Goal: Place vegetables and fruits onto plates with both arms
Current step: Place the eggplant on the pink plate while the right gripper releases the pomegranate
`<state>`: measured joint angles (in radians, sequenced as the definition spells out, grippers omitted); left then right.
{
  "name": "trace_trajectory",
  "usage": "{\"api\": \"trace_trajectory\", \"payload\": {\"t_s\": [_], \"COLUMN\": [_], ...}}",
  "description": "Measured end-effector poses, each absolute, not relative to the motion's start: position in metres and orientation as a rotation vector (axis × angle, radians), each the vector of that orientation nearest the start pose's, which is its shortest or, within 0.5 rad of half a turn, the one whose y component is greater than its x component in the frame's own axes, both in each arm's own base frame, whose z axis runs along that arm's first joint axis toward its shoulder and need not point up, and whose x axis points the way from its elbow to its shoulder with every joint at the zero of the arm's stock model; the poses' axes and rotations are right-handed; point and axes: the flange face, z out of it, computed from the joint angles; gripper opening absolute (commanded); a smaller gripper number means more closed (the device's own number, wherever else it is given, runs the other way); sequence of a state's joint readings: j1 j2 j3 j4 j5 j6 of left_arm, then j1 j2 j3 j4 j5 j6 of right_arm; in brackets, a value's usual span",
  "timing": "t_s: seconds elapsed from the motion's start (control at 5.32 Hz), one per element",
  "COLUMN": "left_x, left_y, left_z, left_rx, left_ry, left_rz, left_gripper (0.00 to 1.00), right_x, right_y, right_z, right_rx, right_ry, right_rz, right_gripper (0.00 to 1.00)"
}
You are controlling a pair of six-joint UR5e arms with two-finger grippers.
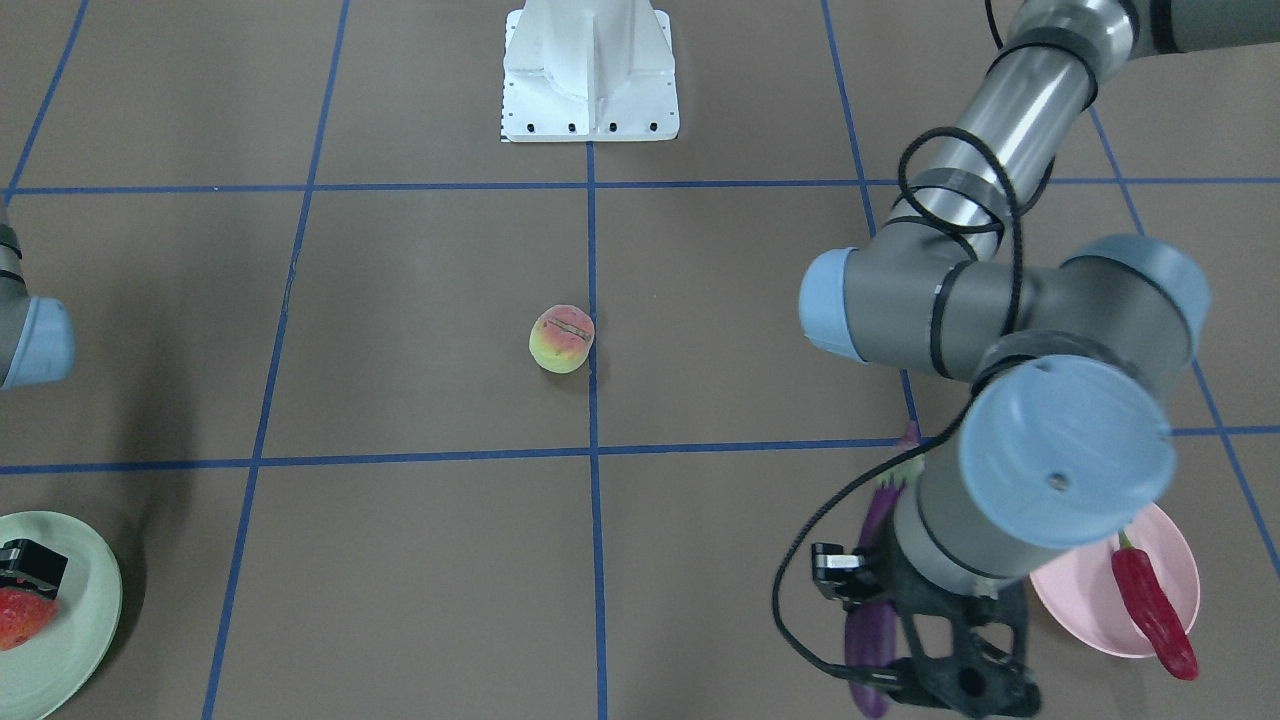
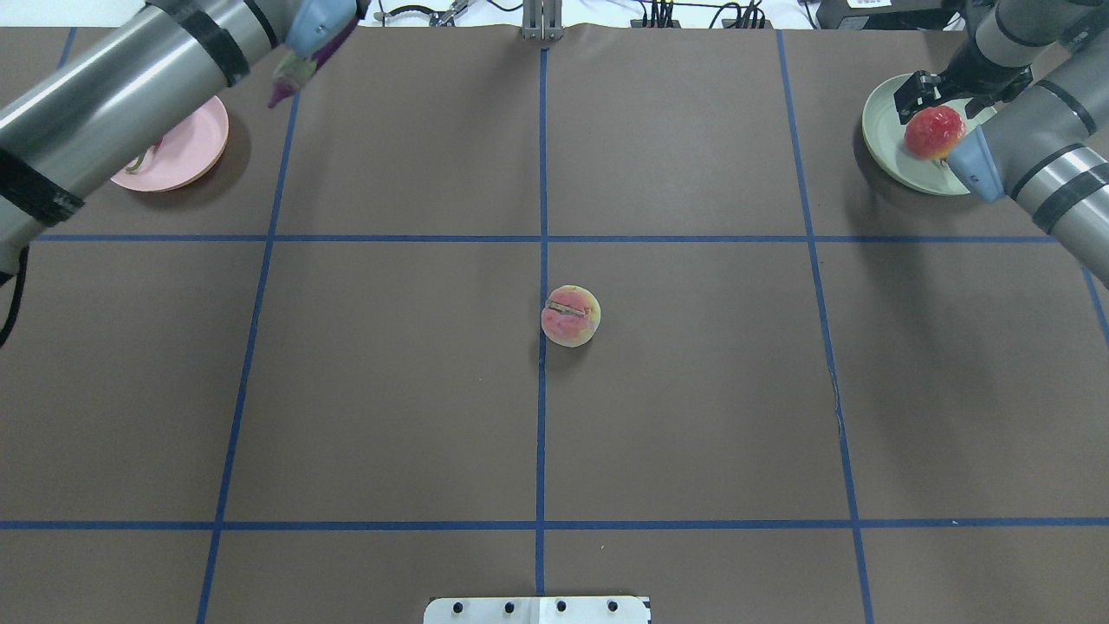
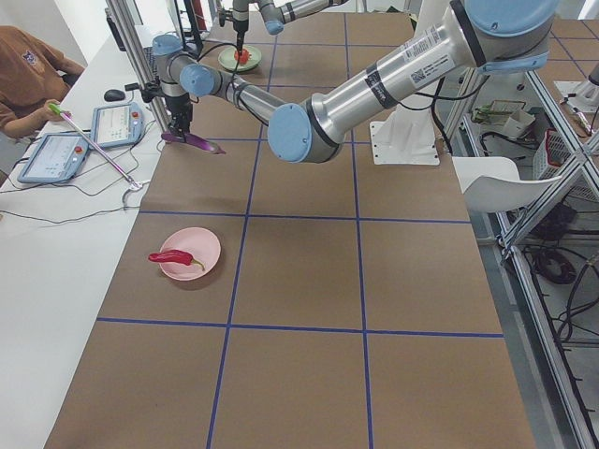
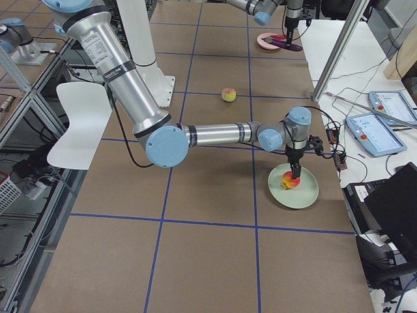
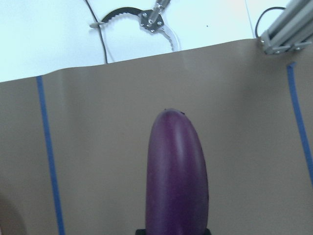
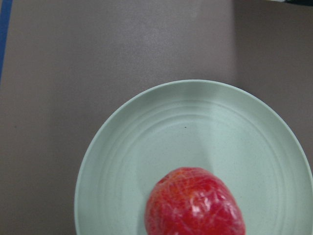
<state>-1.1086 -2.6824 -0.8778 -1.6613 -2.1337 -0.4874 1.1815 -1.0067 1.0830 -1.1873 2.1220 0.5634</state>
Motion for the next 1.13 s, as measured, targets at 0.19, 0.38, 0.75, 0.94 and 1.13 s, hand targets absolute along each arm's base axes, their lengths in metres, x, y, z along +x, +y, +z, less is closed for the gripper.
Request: {"api": "trace_trajectory", "payload": {"t_s": [0.19,0.38,0.75,0.94,1.13], "left_x": [0.272,0.245,0.226,0.239,0.265], "left_y": [-0.833,-0.843,-0.833,-0.822,-0.811], "left_z": [0.255,0.303,0.411,0.446,0.464], "left_rx": [0.165,0.143,0.161,0.173,0.183], "left_ry": [0.671,0.615,0.531,0.497,0.462], "left_rz": [0.109,0.077,0.047,0.041,0.033], "left_gripper": [0.00,0.00,0.00,0.00,0.00], "right_x": [-0.212,-0.215,-0.236,-0.259,-0.281], "right_y": [-0.717,-0.708,-0.671,-0.650,-0.631], "right_z": [0.489,0.430,0.326,0.289,0.263], "right_rx": [0.107,0.059,-0.014,-0.045,-0.062], "right_ry": [-0.761,-0.816,-0.881,-0.903,-0.909], "right_rz": [0.054,0.093,0.218,0.270,0.292], "right_gripper": [1.00,1.00,1.00,1.00,1.00]}}
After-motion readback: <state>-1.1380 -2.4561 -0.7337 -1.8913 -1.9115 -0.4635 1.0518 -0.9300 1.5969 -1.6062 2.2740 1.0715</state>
